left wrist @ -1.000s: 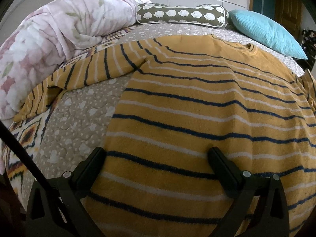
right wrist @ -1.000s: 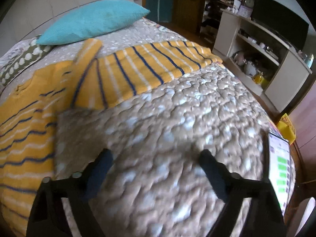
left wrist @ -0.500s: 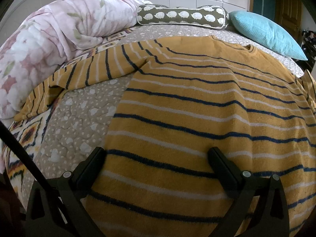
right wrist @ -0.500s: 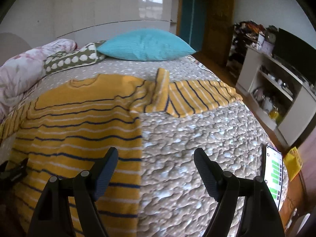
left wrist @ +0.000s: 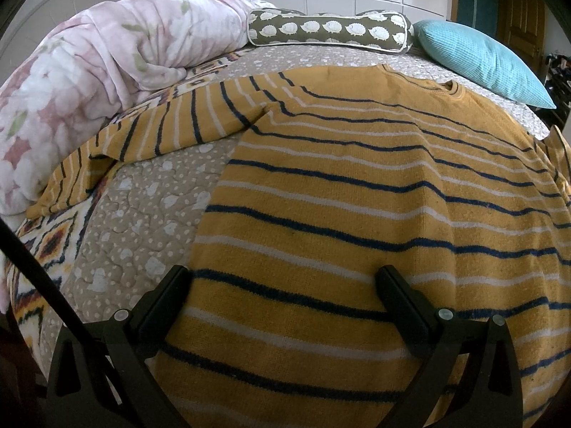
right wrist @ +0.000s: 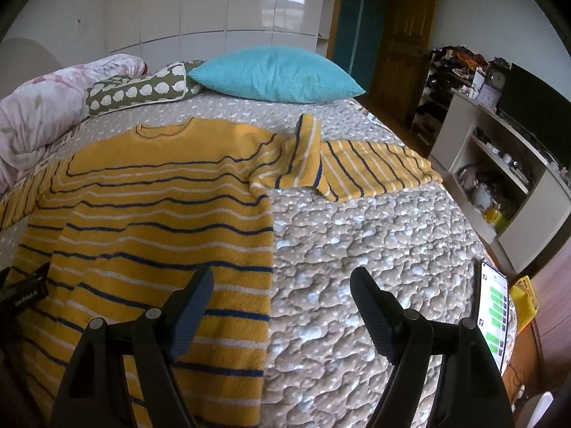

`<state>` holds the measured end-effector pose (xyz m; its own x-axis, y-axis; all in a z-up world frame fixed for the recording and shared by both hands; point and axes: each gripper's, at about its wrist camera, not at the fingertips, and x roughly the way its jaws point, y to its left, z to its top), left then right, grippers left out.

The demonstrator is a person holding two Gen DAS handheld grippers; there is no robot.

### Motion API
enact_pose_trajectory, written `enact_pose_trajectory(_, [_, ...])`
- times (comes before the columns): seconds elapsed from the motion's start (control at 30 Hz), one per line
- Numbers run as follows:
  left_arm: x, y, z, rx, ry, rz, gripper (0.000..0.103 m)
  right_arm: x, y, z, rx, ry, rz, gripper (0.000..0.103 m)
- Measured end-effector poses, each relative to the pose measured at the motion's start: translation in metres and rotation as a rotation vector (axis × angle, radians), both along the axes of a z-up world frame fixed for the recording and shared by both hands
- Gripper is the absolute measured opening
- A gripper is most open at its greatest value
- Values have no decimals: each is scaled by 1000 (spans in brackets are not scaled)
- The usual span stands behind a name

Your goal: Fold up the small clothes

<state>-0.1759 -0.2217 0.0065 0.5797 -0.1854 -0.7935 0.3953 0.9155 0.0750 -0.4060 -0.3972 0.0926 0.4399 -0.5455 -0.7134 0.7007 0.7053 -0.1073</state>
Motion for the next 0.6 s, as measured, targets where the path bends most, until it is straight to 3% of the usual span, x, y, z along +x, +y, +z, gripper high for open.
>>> enact_pose_trajectory(0.6, [-1,2,2,3,-11,12,103,0,8,-7,5,33,10,83])
